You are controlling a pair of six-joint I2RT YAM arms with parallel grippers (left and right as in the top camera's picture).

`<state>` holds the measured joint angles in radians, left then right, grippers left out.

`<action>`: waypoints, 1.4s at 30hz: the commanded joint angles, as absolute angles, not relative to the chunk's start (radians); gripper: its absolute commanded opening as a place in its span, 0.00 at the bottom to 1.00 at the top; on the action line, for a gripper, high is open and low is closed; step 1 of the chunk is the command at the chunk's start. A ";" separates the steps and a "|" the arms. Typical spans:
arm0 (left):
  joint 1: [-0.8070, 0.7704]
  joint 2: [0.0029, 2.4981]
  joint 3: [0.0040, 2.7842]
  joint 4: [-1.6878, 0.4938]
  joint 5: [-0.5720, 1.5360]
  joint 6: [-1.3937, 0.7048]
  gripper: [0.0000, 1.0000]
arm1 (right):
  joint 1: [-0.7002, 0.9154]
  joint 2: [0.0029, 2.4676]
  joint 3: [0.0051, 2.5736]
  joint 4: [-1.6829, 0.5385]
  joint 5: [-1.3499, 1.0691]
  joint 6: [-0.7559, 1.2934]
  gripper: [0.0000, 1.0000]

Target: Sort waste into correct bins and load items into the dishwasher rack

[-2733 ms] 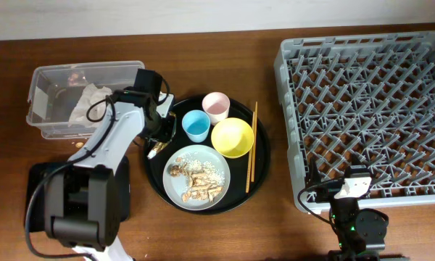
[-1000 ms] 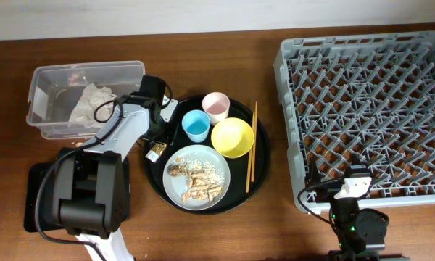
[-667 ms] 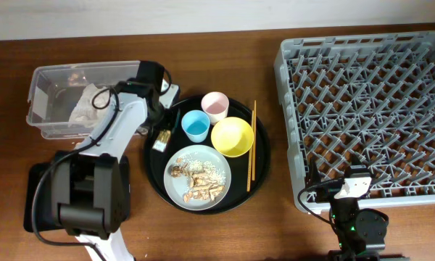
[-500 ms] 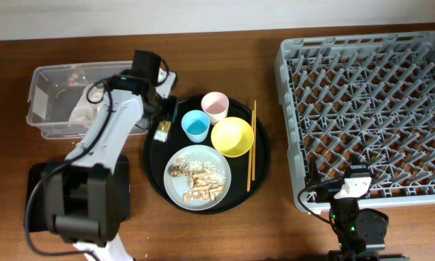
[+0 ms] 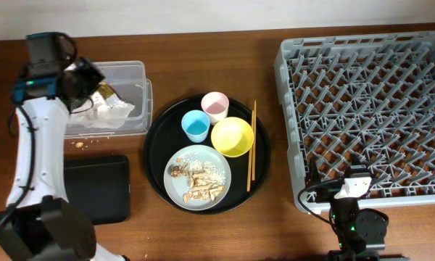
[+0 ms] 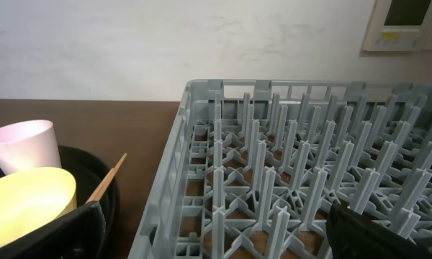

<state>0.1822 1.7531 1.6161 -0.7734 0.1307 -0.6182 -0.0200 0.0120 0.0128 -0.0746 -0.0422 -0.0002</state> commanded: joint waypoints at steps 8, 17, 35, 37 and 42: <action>0.235 1.825 1.621 -0.765 0.135 -0.844 0.67 | -0.027 0.006 0.006 -0.078 -0.033 0.004 0.99; 0.282 1.739 1.623 -0.744 0.299 -0.767 0.69 | -0.027 0.006 0.006 -0.078 -0.033 0.004 0.99; 0.582 1.388 1.622 -1.304 0.133 -0.676 0.99 | -0.027 0.006 0.006 -0.078 -0.033 0.004 0.99; 0.588 1.388 1.622 -1.378 0.069 -0.676 0.99 | -0.027 0.006 0.006 -0.078 -0.033 0.004 0.99; 0.588 1.388 1.622 -1.442 -0.008 -0.676 0.99 | -0.027 0.006 0.006 -0.078 -0.033 0.004 0.99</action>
